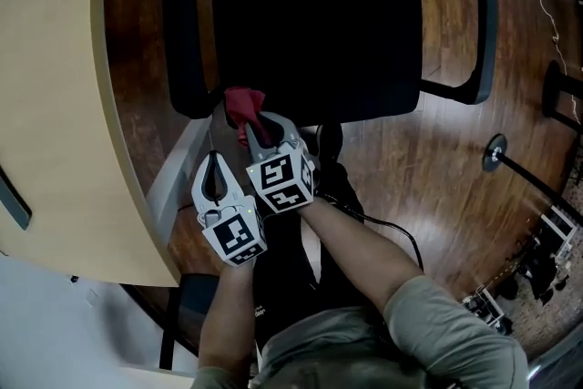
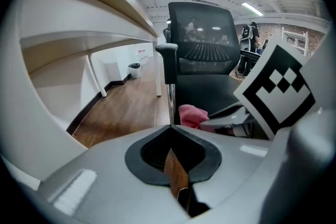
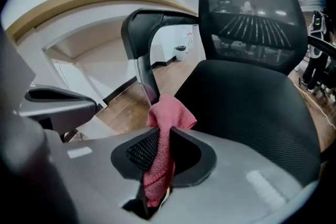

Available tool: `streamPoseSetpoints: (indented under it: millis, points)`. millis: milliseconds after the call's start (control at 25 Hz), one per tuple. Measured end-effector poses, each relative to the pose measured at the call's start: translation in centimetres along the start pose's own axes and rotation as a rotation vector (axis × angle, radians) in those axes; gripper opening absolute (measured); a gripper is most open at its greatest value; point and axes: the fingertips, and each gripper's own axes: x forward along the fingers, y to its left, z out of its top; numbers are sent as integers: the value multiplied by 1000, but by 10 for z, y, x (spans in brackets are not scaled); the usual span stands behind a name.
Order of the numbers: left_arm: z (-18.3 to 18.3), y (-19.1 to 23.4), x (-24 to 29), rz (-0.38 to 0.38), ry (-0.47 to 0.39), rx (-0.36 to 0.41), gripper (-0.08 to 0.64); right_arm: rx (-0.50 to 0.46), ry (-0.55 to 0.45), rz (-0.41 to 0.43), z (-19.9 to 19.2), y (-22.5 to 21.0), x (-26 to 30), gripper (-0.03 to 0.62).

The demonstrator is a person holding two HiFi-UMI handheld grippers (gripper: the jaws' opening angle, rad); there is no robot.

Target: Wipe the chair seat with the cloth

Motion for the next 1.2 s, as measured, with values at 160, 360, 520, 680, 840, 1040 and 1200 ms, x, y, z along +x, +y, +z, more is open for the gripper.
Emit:
streamPoseSetpoints:
  millis: [160,360,520,680,840,1040,1200]
  points:
    - [-9,1,1,5,9,-4,5,-4,33,-1,-17,-2,7,58]
    - [-10,-26,7,-29,19,25,5,30,27,-42,-29,-34,-6,58]
    - [1,-68,12,-81,8,57,5,84,25,-105,-40,-77,-27,58]
    - [13,-118,17,-140,-5,96,5,147,20,-184,-56,-130,-55,58]
    - [23,-171,18,-202,-16,135,5,217,9,-272,-78,-188,-89,58]
    - [23,-234,17,-283,-17,191,5,319,8,-395,-119,-258,-134,58]
    - [18,-276,14,-326,-8,216,5,402,17,-478,-152,-300,-169,58]
